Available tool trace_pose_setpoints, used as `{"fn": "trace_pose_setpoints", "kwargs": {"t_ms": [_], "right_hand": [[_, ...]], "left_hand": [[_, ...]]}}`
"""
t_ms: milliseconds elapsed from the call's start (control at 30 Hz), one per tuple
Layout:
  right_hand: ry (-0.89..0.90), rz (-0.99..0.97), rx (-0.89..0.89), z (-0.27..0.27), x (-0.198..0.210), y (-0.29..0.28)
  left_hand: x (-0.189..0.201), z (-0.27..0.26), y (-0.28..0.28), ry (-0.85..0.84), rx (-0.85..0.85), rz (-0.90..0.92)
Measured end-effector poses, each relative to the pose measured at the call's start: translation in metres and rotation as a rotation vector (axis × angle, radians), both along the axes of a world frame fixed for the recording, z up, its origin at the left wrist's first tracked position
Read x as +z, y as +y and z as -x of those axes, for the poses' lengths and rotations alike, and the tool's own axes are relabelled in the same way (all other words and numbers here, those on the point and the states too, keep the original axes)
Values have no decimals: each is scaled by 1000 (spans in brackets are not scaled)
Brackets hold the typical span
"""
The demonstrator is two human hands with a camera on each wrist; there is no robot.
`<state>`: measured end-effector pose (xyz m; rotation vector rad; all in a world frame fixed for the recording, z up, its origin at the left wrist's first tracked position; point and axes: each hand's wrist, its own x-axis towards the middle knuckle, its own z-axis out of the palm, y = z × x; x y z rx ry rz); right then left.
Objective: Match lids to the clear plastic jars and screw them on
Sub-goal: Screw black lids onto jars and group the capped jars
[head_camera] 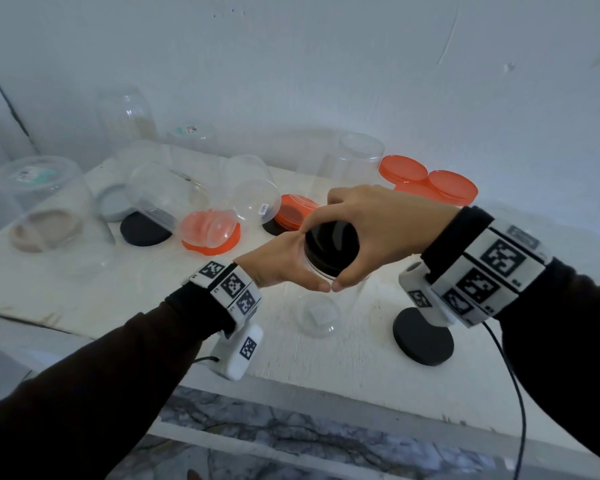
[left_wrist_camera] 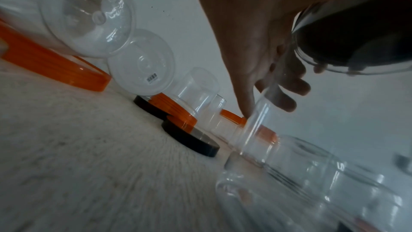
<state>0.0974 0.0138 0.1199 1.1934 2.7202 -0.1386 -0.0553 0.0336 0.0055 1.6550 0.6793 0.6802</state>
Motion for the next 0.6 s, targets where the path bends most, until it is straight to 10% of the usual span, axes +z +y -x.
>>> {"fn": "trace_pose_setpoints", "kwargs": {"t_ms": [233, 600], "right_hand": [[176, -138, -181, -3, -23, -4], [-118, 19, -142, -3, 0, -4]], "left_hand": [[-3, -4, -7, -105, 57, -1], [-4, -2, -10, -53, 87, -71]]}}
